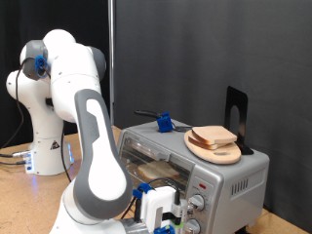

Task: Make a piece of toast with the oven

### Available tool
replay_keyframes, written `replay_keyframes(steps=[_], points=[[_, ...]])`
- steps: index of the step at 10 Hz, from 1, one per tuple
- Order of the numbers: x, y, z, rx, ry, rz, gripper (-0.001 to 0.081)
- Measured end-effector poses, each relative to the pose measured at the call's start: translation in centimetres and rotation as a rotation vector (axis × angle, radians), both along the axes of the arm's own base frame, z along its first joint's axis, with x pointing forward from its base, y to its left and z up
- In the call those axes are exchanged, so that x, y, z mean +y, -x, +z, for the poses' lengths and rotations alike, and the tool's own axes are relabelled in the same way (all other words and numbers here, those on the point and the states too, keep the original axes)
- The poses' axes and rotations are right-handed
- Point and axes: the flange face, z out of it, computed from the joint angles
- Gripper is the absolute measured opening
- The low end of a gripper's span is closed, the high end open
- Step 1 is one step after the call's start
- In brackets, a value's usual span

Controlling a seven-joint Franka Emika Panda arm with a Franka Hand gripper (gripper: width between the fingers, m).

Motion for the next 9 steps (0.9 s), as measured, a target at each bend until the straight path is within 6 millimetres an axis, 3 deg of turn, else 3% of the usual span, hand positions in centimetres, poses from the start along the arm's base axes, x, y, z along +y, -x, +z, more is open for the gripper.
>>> replay_keyframes(steps=[6, 7, 8, 9], points=[[0.8, 0.0, -0.8, 0.018, 0.004, -0.001, 0.0806], [1.0, 0.0, -1.0, 0.02, 0.001, -0.002, 0.0689], [1.2, 0.0, -1.0, 0.02, -0.002, -0.001, 0.0689], [1.3, 0.0, -1.0, 0.02, -0.003, -0.001, 0.0506]])
